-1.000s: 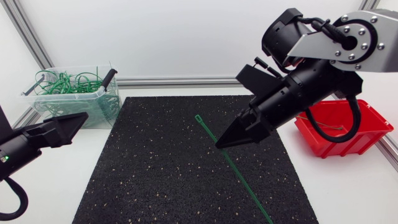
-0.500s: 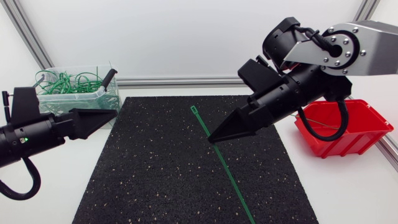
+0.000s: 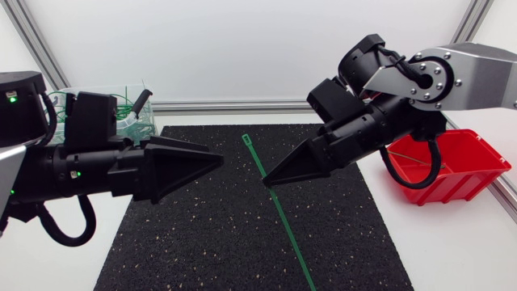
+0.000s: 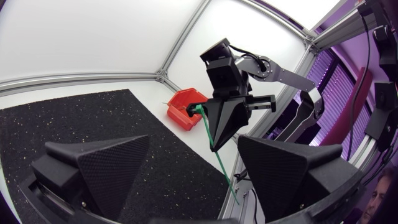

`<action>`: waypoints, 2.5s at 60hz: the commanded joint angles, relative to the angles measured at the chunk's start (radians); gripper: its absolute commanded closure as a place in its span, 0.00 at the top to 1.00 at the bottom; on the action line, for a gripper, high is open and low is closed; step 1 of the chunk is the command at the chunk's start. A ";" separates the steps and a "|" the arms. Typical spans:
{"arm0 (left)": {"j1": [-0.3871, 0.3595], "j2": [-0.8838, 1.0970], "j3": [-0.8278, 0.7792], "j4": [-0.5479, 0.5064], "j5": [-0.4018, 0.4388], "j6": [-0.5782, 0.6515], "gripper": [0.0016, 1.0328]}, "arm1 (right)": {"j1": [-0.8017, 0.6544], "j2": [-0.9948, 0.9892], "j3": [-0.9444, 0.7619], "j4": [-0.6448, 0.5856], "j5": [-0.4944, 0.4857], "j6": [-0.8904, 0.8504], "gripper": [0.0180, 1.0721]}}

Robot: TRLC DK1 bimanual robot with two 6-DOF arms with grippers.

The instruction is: Take a green cable tie from the red box, thread the tail through the head to close it, then place it in the transparent bin on the left.

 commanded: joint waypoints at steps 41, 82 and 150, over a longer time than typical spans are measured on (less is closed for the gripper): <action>-0.176 0.264 0.177 0.277 -0.001 -0.217 0.97 | -0.079 -0.044 -0.092 0.118 -0.223 0.043 0.05; -0.181 0.311 0.148 0.335 -0.032 -0.246 0.51 | -0.079 -0.067 -0.151 0.306 -0.207 0.179 0.05; -0.153 0.311 0.128 0.345 -0.034 -0.245 0.09 | -0.090 -0.104 -0.188 0.396 -0.146 0.235 0.05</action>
